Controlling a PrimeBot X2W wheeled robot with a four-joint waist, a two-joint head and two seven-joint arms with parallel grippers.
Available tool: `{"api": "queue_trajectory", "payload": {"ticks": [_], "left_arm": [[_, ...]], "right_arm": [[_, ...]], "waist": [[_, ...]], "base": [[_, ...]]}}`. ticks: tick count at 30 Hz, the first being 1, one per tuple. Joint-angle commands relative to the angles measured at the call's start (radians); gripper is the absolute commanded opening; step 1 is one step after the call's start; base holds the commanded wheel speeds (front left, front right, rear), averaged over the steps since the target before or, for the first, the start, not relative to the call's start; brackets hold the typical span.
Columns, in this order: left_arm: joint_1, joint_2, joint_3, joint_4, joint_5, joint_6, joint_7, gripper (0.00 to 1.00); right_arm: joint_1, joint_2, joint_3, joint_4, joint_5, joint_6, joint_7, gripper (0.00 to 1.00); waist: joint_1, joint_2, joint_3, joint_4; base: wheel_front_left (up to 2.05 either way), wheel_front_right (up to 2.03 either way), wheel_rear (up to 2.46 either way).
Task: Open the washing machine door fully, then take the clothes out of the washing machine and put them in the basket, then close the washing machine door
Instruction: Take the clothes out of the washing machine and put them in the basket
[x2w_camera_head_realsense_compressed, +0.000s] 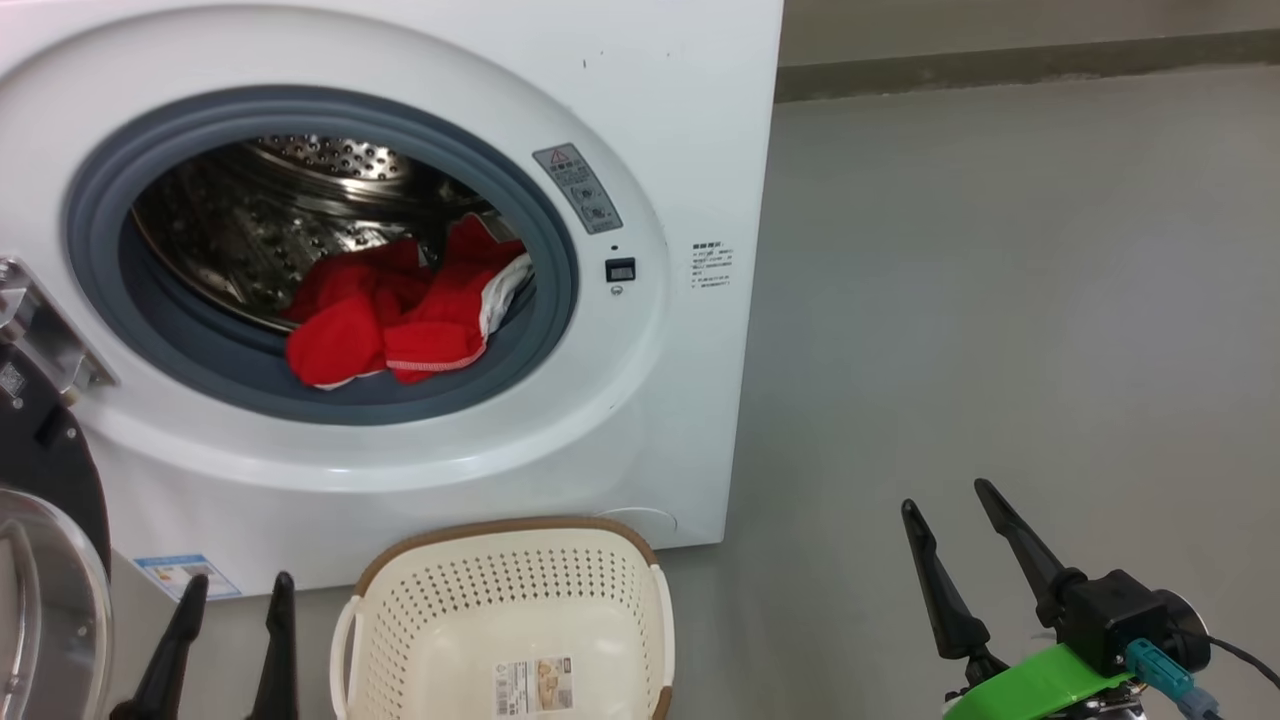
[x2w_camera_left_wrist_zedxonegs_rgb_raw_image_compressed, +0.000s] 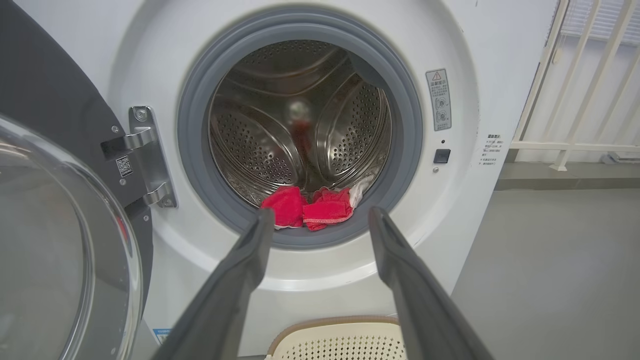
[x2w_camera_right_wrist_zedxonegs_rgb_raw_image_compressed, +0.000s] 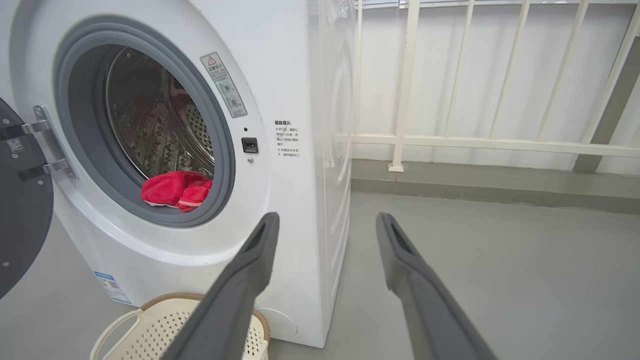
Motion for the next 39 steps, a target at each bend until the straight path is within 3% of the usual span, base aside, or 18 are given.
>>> {"api": "queue_trajectory", "payload": {"ticks": [1, 21, 39], "left_arm": [[-0.058, 0.016, 0.027, -0.015, 0.008, -0.004, -0.012, 1.0], [-0.425, 0.016, -0.017, 0.118, 0.06, 0.043, -0.012, 1.0], [-0.856, 0.066, -0.02, 0.407, 0.06, 0.05, -0.012, 1.0]], "right_arm": [[-0.04, -0.004, 0.024, -0.028, -0.005, 0.005, -0.006, 1.0], [-0.159, -0.004, 0.013, -0.098, -0.031, 0.005, -0.006, 1.0], [-0.262, -0.004, 0.018, -0.143, -0.061, 0.005, -0.006, 1.0]], "waist": [[0.0, 0.0, 0.022, 0.006], [0.0, 0.0, 0.269, 0.034], [0.0, 0.0, 0.515, 0.005]], "base": [[0.0, 0.0, 0.0], [0.0, 0.0, 0.0], [0.0, 0.0, 0.0]]}}
